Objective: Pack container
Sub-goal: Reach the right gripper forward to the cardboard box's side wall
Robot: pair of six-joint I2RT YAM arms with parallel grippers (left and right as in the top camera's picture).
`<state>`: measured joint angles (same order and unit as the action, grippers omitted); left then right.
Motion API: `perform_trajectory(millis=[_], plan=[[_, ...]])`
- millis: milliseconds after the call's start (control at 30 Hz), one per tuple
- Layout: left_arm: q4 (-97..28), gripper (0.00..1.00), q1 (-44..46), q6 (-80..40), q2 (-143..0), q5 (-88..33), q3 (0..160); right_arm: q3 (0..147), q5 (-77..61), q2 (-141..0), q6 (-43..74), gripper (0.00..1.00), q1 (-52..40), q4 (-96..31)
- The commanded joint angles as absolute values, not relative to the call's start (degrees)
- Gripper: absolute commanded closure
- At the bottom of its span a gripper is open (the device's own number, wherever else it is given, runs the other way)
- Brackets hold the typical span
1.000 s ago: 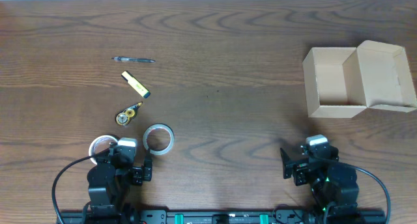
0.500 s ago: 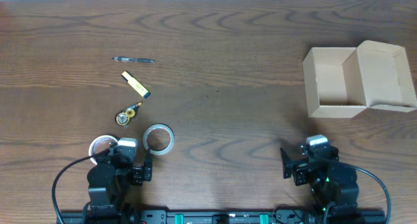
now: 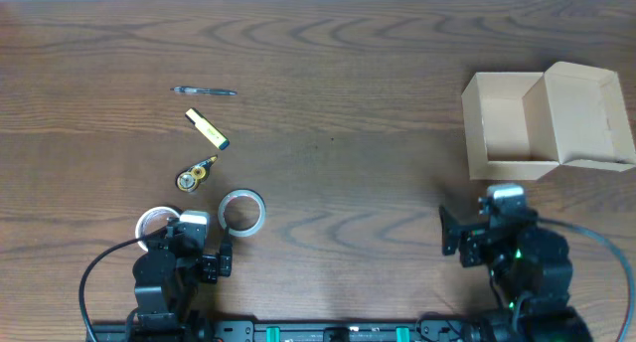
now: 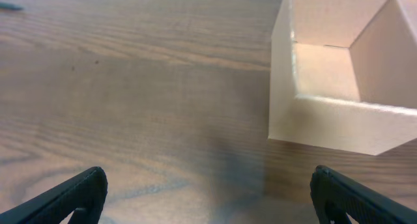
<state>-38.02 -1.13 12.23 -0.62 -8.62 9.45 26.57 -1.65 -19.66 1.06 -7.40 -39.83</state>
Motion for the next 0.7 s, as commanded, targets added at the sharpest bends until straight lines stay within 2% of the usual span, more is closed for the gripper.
perform_trajectory(millis=[0, 167, 467, 667], plan=[[-38.7, 0.05, -1.5, 12.2, -0.2, -8.8, 9.3, 32.2, 0.2, -25.9, 3.2, 0.01, -6.9, -40.0], [-38.7, 0.05, -1.5, 12.2, -0.2, -8.8, 9.3, 44.5, 2.7, -39.3, 5.8, 0.01, -6.9, -43.6], [-38.7, 0.05, -1.5, 12.2, -0.2, -8.8, 9.3, 72.7, 7.5, -67.2, 7.9, 0.01, -6.1, -60.4], [-38.7, 0.05, -1.5, 12.2, -0.2, -8.8, 9.3, 83.8, 7.5, -82.3, 9.8, 0.01, -3.5, -62.5]])
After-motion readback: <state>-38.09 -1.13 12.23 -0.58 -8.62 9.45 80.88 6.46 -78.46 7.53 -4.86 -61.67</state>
